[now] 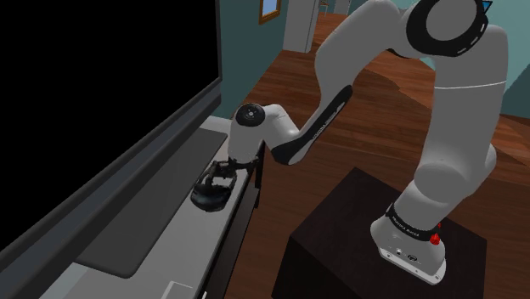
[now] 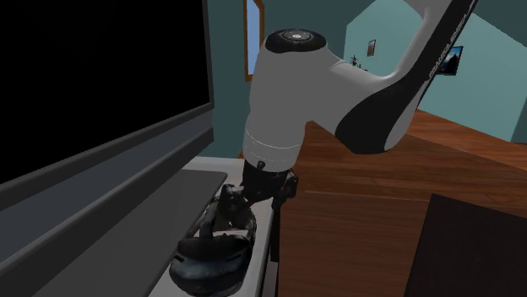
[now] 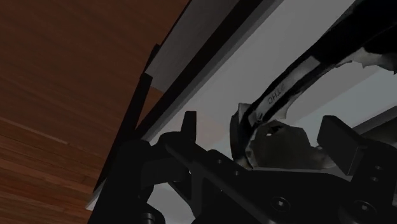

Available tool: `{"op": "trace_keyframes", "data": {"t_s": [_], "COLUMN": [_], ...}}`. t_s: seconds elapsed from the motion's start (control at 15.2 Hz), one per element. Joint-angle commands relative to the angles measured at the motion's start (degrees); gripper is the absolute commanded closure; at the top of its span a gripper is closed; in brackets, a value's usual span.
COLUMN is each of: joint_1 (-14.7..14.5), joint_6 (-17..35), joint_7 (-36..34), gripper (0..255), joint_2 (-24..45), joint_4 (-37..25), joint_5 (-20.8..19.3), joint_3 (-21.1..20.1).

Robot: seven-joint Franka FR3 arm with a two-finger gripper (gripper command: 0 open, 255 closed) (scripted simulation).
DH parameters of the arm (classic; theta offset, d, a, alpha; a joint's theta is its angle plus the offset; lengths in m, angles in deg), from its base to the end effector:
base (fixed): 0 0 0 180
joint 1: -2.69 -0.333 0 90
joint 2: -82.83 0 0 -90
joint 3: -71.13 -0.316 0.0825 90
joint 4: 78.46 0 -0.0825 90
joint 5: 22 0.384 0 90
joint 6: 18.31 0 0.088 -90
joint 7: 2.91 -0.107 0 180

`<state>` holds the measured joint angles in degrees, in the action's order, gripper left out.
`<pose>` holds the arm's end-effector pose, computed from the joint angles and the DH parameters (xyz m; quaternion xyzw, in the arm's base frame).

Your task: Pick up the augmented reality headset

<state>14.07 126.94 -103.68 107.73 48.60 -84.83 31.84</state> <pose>0.4741 0.2690 0.2205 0.9627 -0.2023 0.1759 0.0374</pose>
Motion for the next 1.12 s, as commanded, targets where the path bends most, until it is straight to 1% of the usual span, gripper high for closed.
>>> {"op": "trace_keyframes", "data": {"t_s": [0.0, 0.07, 0.13, 0.73, 1.06], "joint_1": [-0.74, -0.74, -0.65, -0.73, 1.48], "joint_6": [0.31, 0.31, 0.39, 0.30, -0.46], "joint_7": [-1.41, -1.42, -1.40, -1.41, 2.62], "gripper": [0, 0, 255, 255, 255], "joint_2": [1.24, 1.25, 1.12, 1.25, -2.39], "joint_4": [-0.30, -0.29, -0.14, -0.30, 0.69], "joint_5": [-1.79, -1.80, -1.79, -1.80, 3.24], "joint_3": [0.99, 0.99, 0.97, 0.98, -1.77]}}
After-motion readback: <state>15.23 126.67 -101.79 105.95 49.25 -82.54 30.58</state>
